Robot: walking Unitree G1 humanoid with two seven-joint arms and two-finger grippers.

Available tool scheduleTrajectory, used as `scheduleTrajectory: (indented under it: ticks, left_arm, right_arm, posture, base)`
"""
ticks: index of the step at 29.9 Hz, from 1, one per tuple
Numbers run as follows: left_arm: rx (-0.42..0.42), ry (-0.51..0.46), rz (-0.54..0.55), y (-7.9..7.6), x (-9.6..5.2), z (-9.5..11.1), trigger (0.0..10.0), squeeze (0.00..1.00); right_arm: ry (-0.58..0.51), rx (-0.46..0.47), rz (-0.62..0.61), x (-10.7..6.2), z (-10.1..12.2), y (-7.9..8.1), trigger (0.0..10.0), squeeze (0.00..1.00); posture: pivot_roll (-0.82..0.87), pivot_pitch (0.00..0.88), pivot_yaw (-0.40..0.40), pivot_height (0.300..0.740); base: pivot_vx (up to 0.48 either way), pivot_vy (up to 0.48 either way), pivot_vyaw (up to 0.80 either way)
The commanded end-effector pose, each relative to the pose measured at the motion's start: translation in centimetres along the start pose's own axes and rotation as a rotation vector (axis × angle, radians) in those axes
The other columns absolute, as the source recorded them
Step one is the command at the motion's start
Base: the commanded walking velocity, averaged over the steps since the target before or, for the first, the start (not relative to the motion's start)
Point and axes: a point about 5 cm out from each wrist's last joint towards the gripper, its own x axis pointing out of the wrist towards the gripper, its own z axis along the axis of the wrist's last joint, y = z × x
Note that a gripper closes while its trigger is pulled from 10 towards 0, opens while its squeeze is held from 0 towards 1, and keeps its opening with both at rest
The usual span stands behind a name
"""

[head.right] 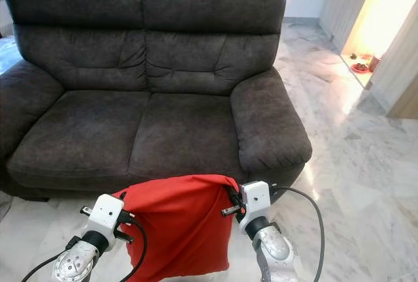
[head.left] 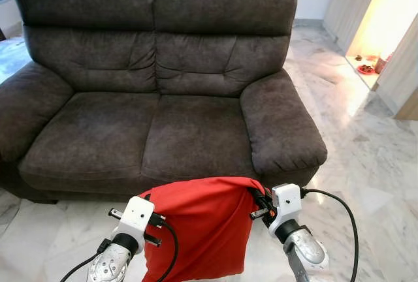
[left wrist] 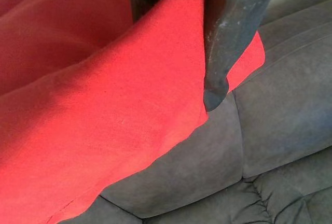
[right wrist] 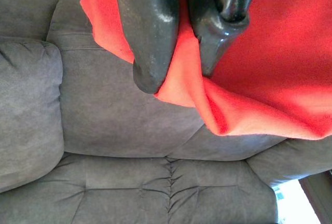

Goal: Move the pillow to the sofa from floor

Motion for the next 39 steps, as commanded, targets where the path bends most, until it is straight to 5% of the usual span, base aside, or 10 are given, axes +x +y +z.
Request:
scheduleTrajectory:
  ticks: [1,13,39]
  left_arm:
    - [-0.01,-0.116,0.031,0.9,0.3,2.2,10.0,0.0]
    - [0.041,-0.201,0.1,2.3,0.3,4.1,10.0,0.0]
    - [0.031,-0.203,0.104,2.1,0.3,4.1,10.0,0.0]
  right_arm:
    - [-0.043,-0.001,-0.006,0.3,0.8,0.0,10.0,0.0]
    - [-0.074,0.008,-0.011,0.4,1.3,0.1,10.0,0.0]
    - [-0.09,-0.044,0.007,0.5,1.6,0.6,10.0,0.0]
  posture:
    - [0.08,0.093,-0.011,0.74]
    - [0.08,0.096,-0.009,0.74]
    - [0.08,0.095,-0.01,0.74]
  base:
    - [0.0,0.0,0.0]
    - [0.0,0.0,0.0]
    - [0.35,0.0,0.0]
